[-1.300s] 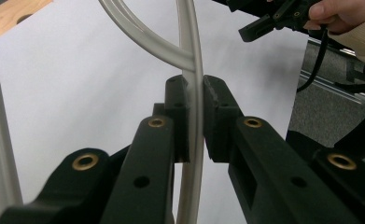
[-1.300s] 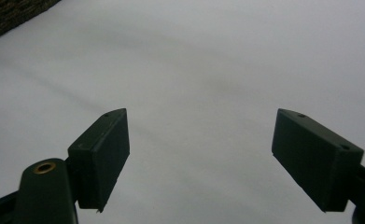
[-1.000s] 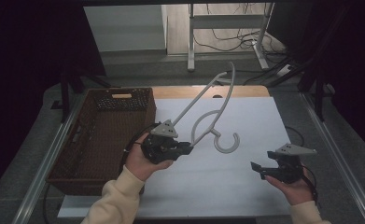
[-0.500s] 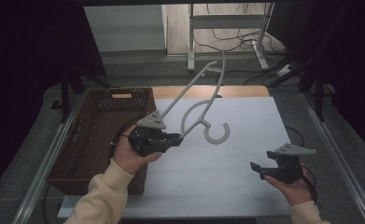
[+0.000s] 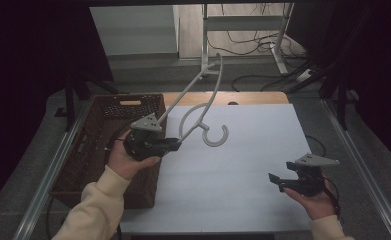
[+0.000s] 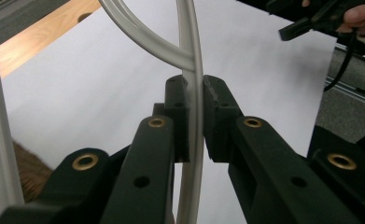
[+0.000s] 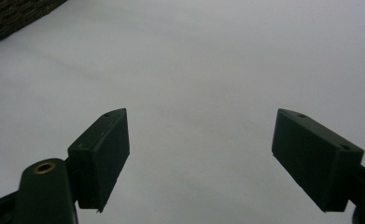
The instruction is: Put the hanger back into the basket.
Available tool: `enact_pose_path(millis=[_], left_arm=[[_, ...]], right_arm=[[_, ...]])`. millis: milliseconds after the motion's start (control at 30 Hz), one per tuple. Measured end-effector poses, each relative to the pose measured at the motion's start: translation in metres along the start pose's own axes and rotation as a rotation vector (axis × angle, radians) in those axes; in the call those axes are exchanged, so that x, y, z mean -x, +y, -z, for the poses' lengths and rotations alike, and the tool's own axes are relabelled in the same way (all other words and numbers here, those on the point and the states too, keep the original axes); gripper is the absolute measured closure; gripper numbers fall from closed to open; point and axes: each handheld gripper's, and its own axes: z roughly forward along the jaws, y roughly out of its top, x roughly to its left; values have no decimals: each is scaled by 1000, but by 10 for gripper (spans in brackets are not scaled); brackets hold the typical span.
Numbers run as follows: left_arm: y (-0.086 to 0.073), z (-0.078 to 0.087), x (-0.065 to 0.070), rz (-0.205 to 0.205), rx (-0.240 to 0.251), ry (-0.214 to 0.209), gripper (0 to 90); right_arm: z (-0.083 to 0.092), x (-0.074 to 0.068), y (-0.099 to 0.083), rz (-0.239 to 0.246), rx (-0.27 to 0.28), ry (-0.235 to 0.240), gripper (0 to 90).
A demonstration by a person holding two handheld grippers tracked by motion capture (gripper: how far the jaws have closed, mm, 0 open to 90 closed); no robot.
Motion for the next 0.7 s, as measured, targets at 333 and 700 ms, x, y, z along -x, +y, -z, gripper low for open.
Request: enact_pose_path(millis=[333, 700], left_arm=[[-14, 13, -20, 28, -1, 19, 818], [-26, 19, -29, 31, -37, 50, 818]], right_arm=[[-1, -1, 0, -3, -3, 2, 190], [-1, 0, 0, -2, -2, -1, 190]])
